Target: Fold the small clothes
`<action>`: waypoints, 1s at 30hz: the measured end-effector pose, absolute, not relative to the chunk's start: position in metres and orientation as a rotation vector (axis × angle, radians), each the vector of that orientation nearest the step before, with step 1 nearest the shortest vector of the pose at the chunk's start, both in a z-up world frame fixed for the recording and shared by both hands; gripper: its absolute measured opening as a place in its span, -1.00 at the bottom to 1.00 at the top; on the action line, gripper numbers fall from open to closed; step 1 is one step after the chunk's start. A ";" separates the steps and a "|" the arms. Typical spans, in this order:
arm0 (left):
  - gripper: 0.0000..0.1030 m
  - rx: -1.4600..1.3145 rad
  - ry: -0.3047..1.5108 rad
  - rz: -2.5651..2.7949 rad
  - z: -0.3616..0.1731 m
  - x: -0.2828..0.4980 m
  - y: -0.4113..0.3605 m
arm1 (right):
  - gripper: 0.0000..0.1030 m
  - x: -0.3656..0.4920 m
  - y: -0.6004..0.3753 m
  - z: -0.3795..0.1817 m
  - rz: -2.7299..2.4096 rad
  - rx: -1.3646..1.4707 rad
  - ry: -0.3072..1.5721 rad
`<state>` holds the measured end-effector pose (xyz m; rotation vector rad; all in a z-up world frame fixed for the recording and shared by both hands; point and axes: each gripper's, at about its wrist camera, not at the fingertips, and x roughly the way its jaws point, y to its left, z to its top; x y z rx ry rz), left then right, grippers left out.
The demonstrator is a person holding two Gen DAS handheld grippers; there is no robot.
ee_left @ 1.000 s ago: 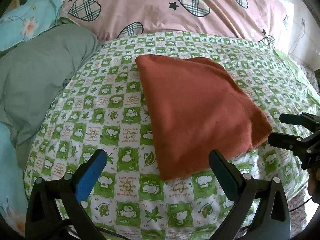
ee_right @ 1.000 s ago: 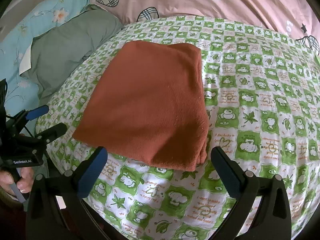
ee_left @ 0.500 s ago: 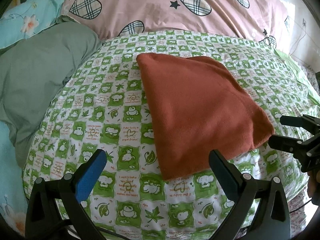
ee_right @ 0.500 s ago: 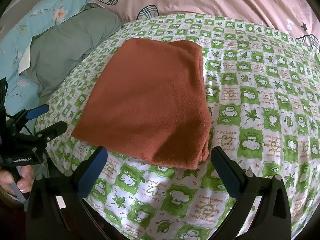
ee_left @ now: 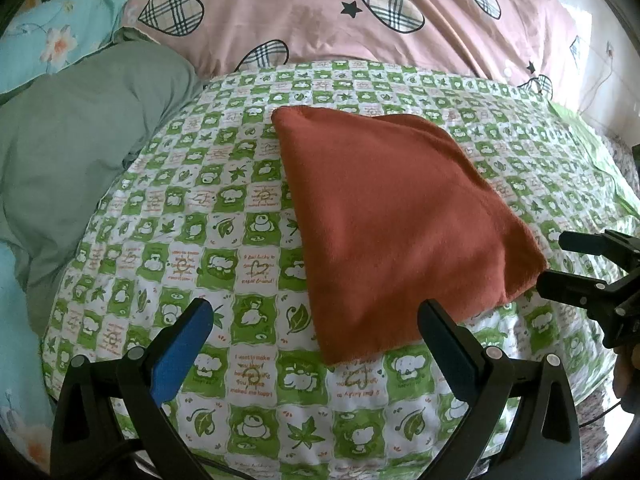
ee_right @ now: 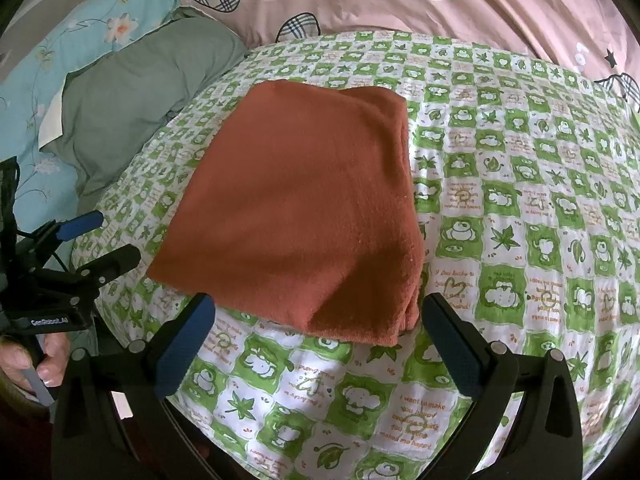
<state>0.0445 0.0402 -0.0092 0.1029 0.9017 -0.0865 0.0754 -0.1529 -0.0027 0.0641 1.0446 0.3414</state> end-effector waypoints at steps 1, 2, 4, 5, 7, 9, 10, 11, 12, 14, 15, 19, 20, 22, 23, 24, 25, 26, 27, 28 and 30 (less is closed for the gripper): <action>0.99 0.103 0.902 -0.087 -0.009 0.045 0.040 | 1.00 0.076 -0.153 -0.002 0.342 0.063 1.044; 0.99 0.103 0.902 -0.086 -0.009 0.044 0.040 | 1.00 0.075 -0.153 -0.002 0.341 0.064 1.045; 0.99 0.103 0.900 -0.087 -0.009 0.044 0.040 | 1.00 0.075 -0.152 -0.003 0.341 0.065 1.045; 0.99 0.104 0.901 -0.086 -0.009 0.045 0.040 | 1.00 0.075 -0.152 -0.002 0.342 0.064 1.045; 0.99 0.103 0.900 -0.088 -0.009 0.045 0.040 | 1.00 0.076 -0.152 -0.003 0.342 0.064 1.045; 0.99 0.105 0.900 -0.089 -0.009 0.046 0.039 | 1.00 0.076 -0.151 -0.002 0.342 0.063 1.045; 0.99 0.105 0.899 -0.090 -0.009 0.047 0.038 | 1.00 0.076 -0.151 -0.003 0.340 0.063 1.044; 0.99 0.105 0.899 -0.091 -0.008 0.047 0.038 | 1.00 0.076 -0.151 -0.003 0.340 0.065 1.044; 0.99 0.105 0.899 -0.091 -0.008 0.047 0.038 | 1.00 0.076 -0.151 -0.002 0.340 0.065 1.044; 0.99 0.105 0.898 -0.091 -0.008 0.047 0.038 | 1.00 0.076 -0.152 -0.003 0.340 0.065 1.044; 0.99 0.105 0.898 -0.091 -0.008 0.047 0.038 | 1.00 0.077 -0.151 -0.002 0.341 0.065 1.044; 0.99 0.109 0.897 -0.093 -0.007 0.049 0.036 | 1.00 0.077 -0.152 -0.003 0.341 0.064 1.044; 0.99 0.109 0.896 -0.093 -0.007 0.049 0.036 | 1.00 0.077 -0.152 -0.003 0.340 0.064 1.044; 0.99 0.108 0.896 -0.094 -0.007 0.050 0.036 | 1.00 0.076 -0.152 -0.003 0.342 0.064 1.044; 0.99 0.107 0.897 -0.094 -0.007 0.049 0.036 | 1.00 0.078 -0.152 -0.002 0.343 0.063 1.043; 0.99 0.107 0.896 -0.094 -0.007 0.049 0.036 | 1.00 0.078 -0.152 -0.002 0.343 0.062 1.042; 0.99 0.107 0.896 -0.094 -0.007 0.050 0.036 | 1.00 0.081 -0.153 -0.001 0.346 0.061 1.043; 0.99 0.108 0.896 -0.094 -0.007 0.049 0.037 | 1.00 0.082 -0.152 -0.001 0.345 0.062 1.043; 0.99 0.109 0.896 -0.094 -0.007 0.049 0.037 | 1.00 0.081 -0.152 -0.001 0.345 0.061 1.043; 0.99 0.109 0.897 -0.094 -0.007 0.050 0.036 | 1.00 0.080 -0.152 -0.002 0.344 0.061 1.042; 0.99 0.109 0.896 -0.093 -0.007 0.050 0.036 | 1.00 0.083 -0.153 -0.001 0.345 0.061 1.043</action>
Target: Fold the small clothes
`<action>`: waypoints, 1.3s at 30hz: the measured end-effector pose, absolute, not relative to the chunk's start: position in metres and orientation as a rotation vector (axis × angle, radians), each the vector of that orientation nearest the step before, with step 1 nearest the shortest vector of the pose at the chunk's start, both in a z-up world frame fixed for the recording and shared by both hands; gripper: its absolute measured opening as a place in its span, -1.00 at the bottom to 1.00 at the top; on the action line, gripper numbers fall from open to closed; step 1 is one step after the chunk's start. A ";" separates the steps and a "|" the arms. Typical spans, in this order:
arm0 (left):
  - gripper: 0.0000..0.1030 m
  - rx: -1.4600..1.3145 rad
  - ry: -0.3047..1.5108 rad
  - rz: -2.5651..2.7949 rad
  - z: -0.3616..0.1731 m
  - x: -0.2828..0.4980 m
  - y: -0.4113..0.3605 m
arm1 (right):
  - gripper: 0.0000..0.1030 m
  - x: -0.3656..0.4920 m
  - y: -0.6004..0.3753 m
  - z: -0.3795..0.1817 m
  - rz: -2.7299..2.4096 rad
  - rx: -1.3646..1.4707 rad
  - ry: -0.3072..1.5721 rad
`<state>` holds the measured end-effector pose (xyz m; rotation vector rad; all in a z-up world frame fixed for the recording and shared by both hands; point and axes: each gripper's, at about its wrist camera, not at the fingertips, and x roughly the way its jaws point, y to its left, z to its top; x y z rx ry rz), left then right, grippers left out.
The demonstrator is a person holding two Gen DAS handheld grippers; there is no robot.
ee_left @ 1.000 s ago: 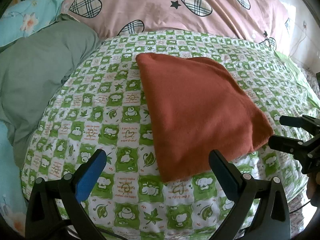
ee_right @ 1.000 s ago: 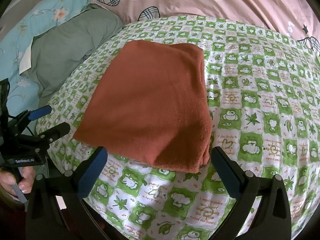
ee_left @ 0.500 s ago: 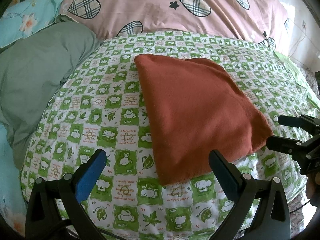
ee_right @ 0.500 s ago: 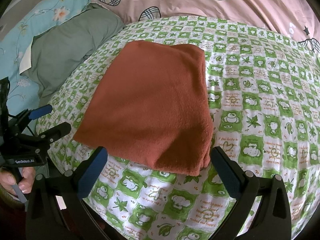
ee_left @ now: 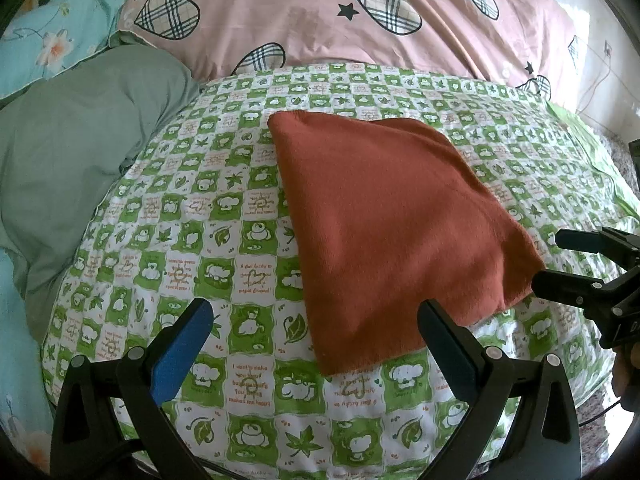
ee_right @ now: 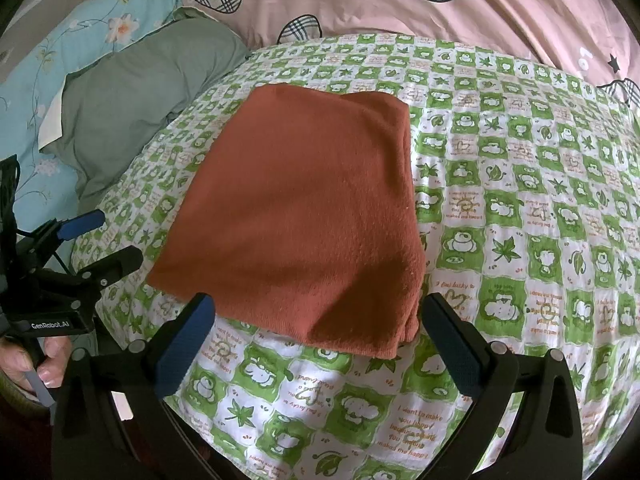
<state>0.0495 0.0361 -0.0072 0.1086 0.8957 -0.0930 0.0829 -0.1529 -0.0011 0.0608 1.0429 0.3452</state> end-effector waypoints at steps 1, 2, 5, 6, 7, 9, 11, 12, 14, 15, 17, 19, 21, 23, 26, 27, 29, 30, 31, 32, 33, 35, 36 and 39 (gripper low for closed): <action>0.99 0.110 0.895 -0.091 -0.007 0.050 0.037 | 1.00 0.084 -0.153 -0.001 0.346 0.061 1.044; 0.99 0.111 0.893 -0.088 -0.006 0.051 0.037 | 1.00 0.084 -0.153 -0.001 0.346 0.060 1.044; 0.99 0.108 0.893 -0.091 -0.005 0.053 0.037 | 1.00 0.083 -0.153 -0.001 0.345 0.060 1.043; 0.99 0.108 0.893 -0.092 -0.005 0.053 0.036 | 1.00 0.083 -0.153 -0.001 0.346 0.060 1.043; 0.99 0.108 0.893 -0.092 -0.004 0.054 0.036 | 1.00 0.083 -0.153 -0.001 0.345 0.060 1.042; 0.99 0.108 0.893 -0.095 -0.004 0.054 0.036 | 1.00 0.084 -0.152 -0.001 0.344 0.058 1.041; 0.99 0.108 0.893 -0.095 -0.004 0.055 0.035 | 1.00 0.088 -0.154 0.001 0.346 0.056 1.040; 0.99 0.108 0.895 -0.096 -0.004 0.055 0.035 | 1.00 0.090 -0.154 0.001 0.346 0.055 1.039; 0.99 0.108 0.895 -0.096 -0.004 0.055 0.035 | 1.00 0.091 -0.156 0.001 0.344 0.056 1.037; 0.99 0.109 0.895 -0.096 -0.004 0.055 0.034 | 1.00 0.092 -0.157 0.002 0.343 0.058 1.036; 0.99 0.110 0.896 -0.098 -0.004 0.057 0.034 | 1.00 0.093 -0.158 0.003 0.341 0.057 1.032; 0.99 0.109 0.895 -0.098 -0.004 0.057 0.033 | 1.00 0.093 -0.158 0.003 0.340 0.058 1.029; 0.99 0.110 0.895 -0.097 -0.004 0.058 0.032 | 1.00 0.095 -0.158 0.004 0.342 0.057 1.027; 0.99 0.110 0.894 -0.096 -0.004 0.059 0.032 | 1.00 0.096 -0.158 0.004 0.344 0.055 1.025; 0.99 0.107 0.892 -0.093 -0.004 0.063 0.031 | 1.00 0.099 -0.158 0.002 0.347 0.053 1.027; 0.99 0.105 0.893 -0.090 -0.005 0.066 0.032 | 1.00 0.101 -0.158 0.001 0.345 0.053 1.030; 0.98 0.102 0.888 -0.088 -0.003 0.069 0.032 | 1.00 0.104 -0.158 0.001 0.345 0.054 1.028; 0.98 0.102 0.883 -0.084 -0.003 0.070 0.032 | 1.00 0.105 -0.158 0.001 0.347 0.056 1.026; 0.98 0.102 0.877 -0.079 -0.001 0.071 0.032 | 1.00 0.106 -0.159 0.001 0.348 0.057 1.024; 0.98 0.103 0.874 -0.079 -0.001 0.073 0.033 | 1.00 0.107 -0.159 0.002 0.348 0.059 1.021; 0.98 0.104 0.871 -0.079 0.000 0.074 0.032 | 1.00 0.108 -0.159 0.002 0.349 0.058 1.021; 0.98 0.106 0.868 -0.075 0.001 0.078 0.032 | 1.00 0.111 -0.159 0.002 0.348 0.058 1.020; 0.98 0.107 0.868 -0.073 0.001 0.080 0.032 | 1.00 0.113 -0.160 0.002 0.348 0.058 1.020; 0.98 0.100 0.872 -0.066 0.000 0.086 0.034 | 1.00 0.117 -0.161 0.001 0.349 0.060 1.019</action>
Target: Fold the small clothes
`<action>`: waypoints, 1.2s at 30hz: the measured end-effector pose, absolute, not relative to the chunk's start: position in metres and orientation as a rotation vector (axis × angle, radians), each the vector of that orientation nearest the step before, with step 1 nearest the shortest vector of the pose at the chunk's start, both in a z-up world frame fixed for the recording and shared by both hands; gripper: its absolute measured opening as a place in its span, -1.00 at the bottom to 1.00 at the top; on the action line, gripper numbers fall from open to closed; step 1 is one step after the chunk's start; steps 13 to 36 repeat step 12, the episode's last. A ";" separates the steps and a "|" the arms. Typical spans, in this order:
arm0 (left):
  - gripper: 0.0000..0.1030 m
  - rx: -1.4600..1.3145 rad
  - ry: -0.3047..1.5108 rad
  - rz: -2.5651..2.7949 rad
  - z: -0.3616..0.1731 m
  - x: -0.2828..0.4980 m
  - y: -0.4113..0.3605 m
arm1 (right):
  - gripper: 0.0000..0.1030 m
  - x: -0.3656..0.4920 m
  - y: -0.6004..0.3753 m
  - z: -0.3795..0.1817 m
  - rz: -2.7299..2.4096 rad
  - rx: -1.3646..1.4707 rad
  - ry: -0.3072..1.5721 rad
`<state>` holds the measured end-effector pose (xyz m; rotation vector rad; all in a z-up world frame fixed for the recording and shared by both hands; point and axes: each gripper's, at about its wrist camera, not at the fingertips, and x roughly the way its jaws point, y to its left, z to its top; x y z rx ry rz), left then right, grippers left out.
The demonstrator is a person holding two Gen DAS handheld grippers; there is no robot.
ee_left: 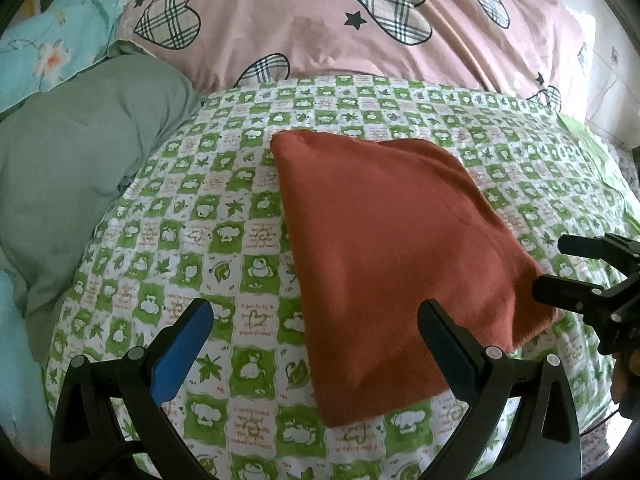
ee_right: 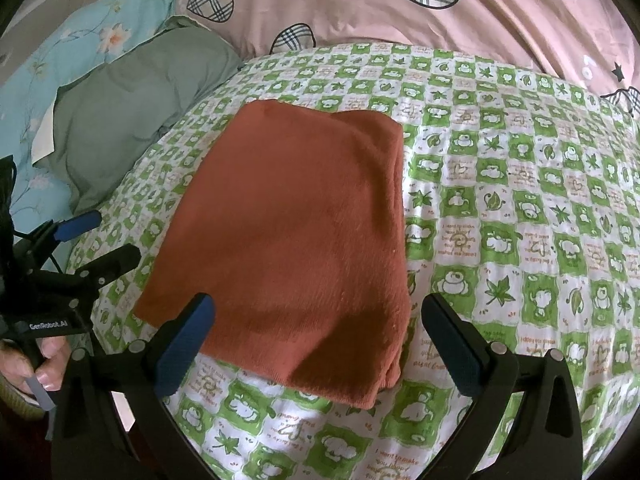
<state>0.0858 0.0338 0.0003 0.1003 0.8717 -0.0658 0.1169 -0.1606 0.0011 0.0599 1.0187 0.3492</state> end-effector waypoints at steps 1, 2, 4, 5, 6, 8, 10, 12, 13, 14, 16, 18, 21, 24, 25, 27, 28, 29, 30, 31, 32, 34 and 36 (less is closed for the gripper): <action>0.98 0.092 0.875 -0.067 0.000 0.089 0.035 | 1.00 0.119 -0.161 0.001 0.348 0.060 1.019; 0.98 0.086 0.878 -0.064 0.000 0.090 0.036 | 1.00 0.122 -0.162 0.000 0.343 0.060 1.021; 0.98 0.069 0.884 -0.059 0.000 0.093 0.039 | 1.00 0.125 -0.163 -0.002 0.340 0.060 1.022; 0.98 0.064 0.885 -0.056 0.000 0.093 0.039 | 1.00 0.126 -0.164 -0.003 0.335 0.061 1.025; 0.98 0.061 0.886 -0.050 0.000 0.093 0.040 | 1.00 0.127 -0.164 -0.004 0.332 0.063 1.026; 0.98 0.064 0.886 -0.041 -0.001 0.091 0.041 | 1.00 0.128 -0.165 -0.006 0.333 0.068 1.029; 0.98 0.063 0.892 -0.039 -0.002 0.090 0.041 | 1.00 0.129 -0.164 -0.009 0.333 0.073 1.034; 0.98 0.055 0.903 -0.040 -0.004 0.089 0.042 | 1.00 0.130 -0.163 -0.011 0.336 0.076 1.035; 0.98 0.055 0.903 -0.040 -0.004 0.089 0.042 | 1.00 0.130 -0.163 -0.011 0.336 0.076 1.035; 0.98 0.055 0.903 -0.040 -0.004 0.089 0.042 | 1.00 0.130 -0.163 -0.011 0.336 0.076 1.035; 0.98 0.055 0.903 -0.040 -0.004 0.089 0.042 | 1.00 0.130 -0.163 -0.011 0.336 0.076 1.035; 0.98 0.055 0.903 -0.040 -0.004 0.089 0.042 | 1.00 0.130 -0.163 -0.011 0.336 0.076 1.035; 0.98 0.055 0.903 -0.040 -0.004 0.089 0.042 | 1.00 0.130 -0.163 -0.011 0.336 0.076 1.035; 0.98 0.055 0.903 -0.040 -0.004 0.089 0.042 | 1.00 0.130 -0.163 -0.011 0.336 0.076 1.035; 0.98 0.055 0.903 -0.040 -0.004 0.089 0.042 | 1.00 0.130 -0.163 -0.011 0.336 0.076 1.035; 0.98 0.055 0.903 -0.040 -0.004 0.089 0.042 | 1.00 0.130 -0.163 -0.011 0.336 0.076 1.035; 0.98 0.055 0.903 -0.040 -0.004 0.089 0.042 | 1.00 0.130 -0.163 -0.011 0.336 0.076 1.035; 0.98 0.055 0.903 -0.040 -0.004 0.089 0.042 | 1.00 0.130 -0.163 -0.011 0.336 0.076 1.035; 0.98 0.055 0.903 -0.040 -0.004 0.089 0.042 | 1.00 0.130 -0.163 -0.011 0.336 0.076 1.035; 0.98 0.055 0.903 -0.040 -0.004 0.089 0.042 | 1.00 0.130 -0.163 -0.011 0.336 0.076 1.035; 0.98 0.055 0.903 -0.040 -0.004 0.089 0.042 | 1.00 0.130 -0.163 -0.011 0.336 0.076 1.035; 0.98 0.055 0.903 -0.040 -0.004 0.089 0.042 | 1.00 0.130 -0.163 -0.011 0.336 0.076 1.035; 0.98 0.055 0.903 -0.040 -0.004 0.089 0.042 | 1.00 0.130 -0.163 -0.011 0.336 0.076 1.035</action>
